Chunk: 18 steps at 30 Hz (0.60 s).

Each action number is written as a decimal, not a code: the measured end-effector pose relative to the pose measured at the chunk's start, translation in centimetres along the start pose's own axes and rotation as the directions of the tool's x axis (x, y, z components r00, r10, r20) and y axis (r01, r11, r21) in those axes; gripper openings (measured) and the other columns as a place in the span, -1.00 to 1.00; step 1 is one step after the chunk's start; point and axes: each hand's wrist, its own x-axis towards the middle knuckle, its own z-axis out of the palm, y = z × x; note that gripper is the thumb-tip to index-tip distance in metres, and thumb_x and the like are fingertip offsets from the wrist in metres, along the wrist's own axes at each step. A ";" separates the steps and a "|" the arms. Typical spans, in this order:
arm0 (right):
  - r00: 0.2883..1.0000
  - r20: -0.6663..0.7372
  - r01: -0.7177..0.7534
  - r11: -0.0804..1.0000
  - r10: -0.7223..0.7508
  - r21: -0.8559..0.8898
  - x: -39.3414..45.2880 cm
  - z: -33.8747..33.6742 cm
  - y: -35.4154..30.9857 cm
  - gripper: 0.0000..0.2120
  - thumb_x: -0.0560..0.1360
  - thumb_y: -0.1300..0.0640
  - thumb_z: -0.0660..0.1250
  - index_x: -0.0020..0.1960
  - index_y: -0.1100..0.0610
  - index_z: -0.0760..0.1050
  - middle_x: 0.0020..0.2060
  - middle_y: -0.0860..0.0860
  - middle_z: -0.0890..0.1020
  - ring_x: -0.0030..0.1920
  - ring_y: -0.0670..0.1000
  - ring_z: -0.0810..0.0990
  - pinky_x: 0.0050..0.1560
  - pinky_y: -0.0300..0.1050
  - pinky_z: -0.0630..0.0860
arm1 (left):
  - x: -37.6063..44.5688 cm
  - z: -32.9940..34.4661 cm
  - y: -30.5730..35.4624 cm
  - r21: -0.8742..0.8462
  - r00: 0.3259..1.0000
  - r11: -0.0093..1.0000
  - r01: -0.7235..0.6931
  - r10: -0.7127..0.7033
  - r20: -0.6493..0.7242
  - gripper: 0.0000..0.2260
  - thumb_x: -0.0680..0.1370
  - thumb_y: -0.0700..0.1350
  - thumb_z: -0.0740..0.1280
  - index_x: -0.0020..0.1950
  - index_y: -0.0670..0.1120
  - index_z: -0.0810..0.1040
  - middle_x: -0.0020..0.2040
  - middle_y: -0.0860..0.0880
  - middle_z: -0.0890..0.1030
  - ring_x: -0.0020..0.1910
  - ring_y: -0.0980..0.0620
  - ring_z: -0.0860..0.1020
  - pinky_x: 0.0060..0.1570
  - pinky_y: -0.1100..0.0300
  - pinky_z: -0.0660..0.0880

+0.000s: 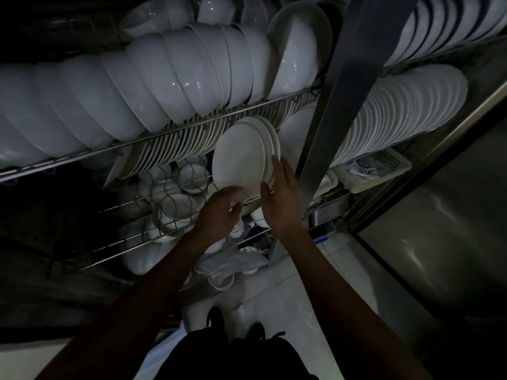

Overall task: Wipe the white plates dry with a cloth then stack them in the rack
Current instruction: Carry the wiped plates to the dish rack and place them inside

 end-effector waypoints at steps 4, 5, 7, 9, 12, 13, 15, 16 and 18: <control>1.000 0.001 -0.005 0.999 0.005 -0.041 -2.4 -0.7 -0.5 -0.58 0.62 0.26 0.27 0.47 0.19 0.40 0.52 0.17 0.33 0.50 0.16 0.32 0.48 -0.03 0.32 | -1.0 -0.4 0.1 0.015 0.997 0.999 -0.051 0.050 0.060 -0.65 0.61 -0.20 0.35 0.39 -0.18 0.52 0.34 -0.15 0.56 0.30 -0.16 0.52 0.32 0.00 0.44; 1.000 0.008 -0.010 0.998 0.010 -0.054 -2.9 -0.9 -0.6 -0.61 0.62 0.27 0.27 0.44 0.20 0.43 0.49 0.17 0.36 0.48 0.17 0.34 0.48 -0.03 0.32 | -1.2 -0.5 0.2 0.016 0.996 0.998 -0.056 0.055 0.072 -0.65 0.61 -0.19 0.35 0.40 -0.18 0.52 0.35 -0.15 0.55 0.32 -0.15 0.51 0.33 -0.02 0.44; 0.999 0.034 0.002 0.995 0.002 -0.102 -3.9 -1.4 -0.8 -0.64 0.61 0.29 0.26 0.40 0.23 0.48 0.43 0.19 0.45 0.42 0.19 0.42 0.44 0.03 0.37 | -1.7 -0.7 0.4 0.039 0.993 0.996 -0.079 0.075 0.092 -0.64 0.60 -0.18 0.35 0.41 -0.16 0.52 0.35 -0.14 0.56 0.32 -0.14 0.52 0.31 -0.04 0.45; 0.997 0.080 0.003 0.989 0.008 -0.147 -4.9 -2.0 -1.2 -0.66 0.60 0.29 0.26 0.37 0.22 0.50 0.34 0.18 0.53 0.32 0.20 0.51 0.33 0.07 0.46 | -2.2 -1.1 0.6 0.071 0.986 0.991 -0.116 0.106 0.132 -0.65 0.59 -0.18 0.35 0.38 -0.15 0.53 0.32 -0.14 0.58 0.28 -0.16 0.54 0.26 -0.07 0.48; 0.989 0.121 -0.052 0.971 0.082 -0.233 -6.6 -3.1 -2.1 -0.68 0.60 0.24 0.27 0.34 0.19 0.52 0.26 0.17 0.58 0.22 0.23 0.57 0.18 0.00 0.52 | -2.9 -1.9 0.9 0.119 0.965 0.974 -0.193 0.166 0.205 -0.72 0.58 -0.17 0.34 0.29 -0.17 0.57 0.22 -0.17 0.62 0.19 -0.20 0.57 0.14 -0.10 0.53; 0.985 0.128 -0.081 0.959 0.119 -0.272 -7.3 -3.4 -2.4 -0.67 0.60 0.21 0.28 0.36 0.17 0.51 0.27 0.18 0.58 0.21 0.23 0.58 0.16 0.00 0.52 | -3.3 -2.1 1.0 0.138 0.957 0.968 -0.210 0.175 0.233 -0.72 0.59 -0.15 0.33 0.29 -0.16 0.57 0.22 -0.17 0.62 0.19 -0.20 0.57 0.13 -0.10 0.53; 0.973 0.137 -0.129 0.932 0.184 -0.339 -8.7 -4.1 -3.3 -0.65 0.60 0.17 0.28 0.38 0.13 0.50 0.28 0.18 0.58 0.20 0.23 0.59 0.15 0.05 0.54 | -4.1 -2.6 1.3 0.165 0.937 0.954 -0.252 0.198 0.289 -0.69 0.60 -0.11 0.31 0.33 -0.12 0.55 0.24 -0.14 0.61 0.21 -0.20 0.55 0.16 -0.09 0.51; 0.969 0.138 -0.143 0.921 0.205 -0.361 -9.6 -4.4 -3.8 -0.66 0.60 0.17 0.27 0.37 0.14 0.51 0.27 0.18 0.58 0.20 0.22 0.59 0.15 0.06 0.54 | -4.6 -2.8 1.4 0.167 0.923 0.947 -0.275 0.211 0.320 -0.68 0.60 -0.09 0.29 0.36 -0.09 0.53 0.26 -0.13 0.60 0.23 -0.19 0.54 0.18 -0.08 0.49; 0.964 0.108 -0.184 0.907 0.241 -0.379 -11.6 -4.9 -4.9 -0.68 0.61 0.17 0.25 0.35 0.15 0.53 0.25 0.18 0.59 0.19 0.21 0.59 0.14 0.05 0.53 | -5.9 -3.1 1.7 0.129 0.899 0.950 -0.285 0.218 0.380 -0.64 0.62 -0.05 0.26 0.42 -0.07 0.49 0.31 -0.10 0.57 0.28 -0.15 0.52 0.23 -0.06 0.47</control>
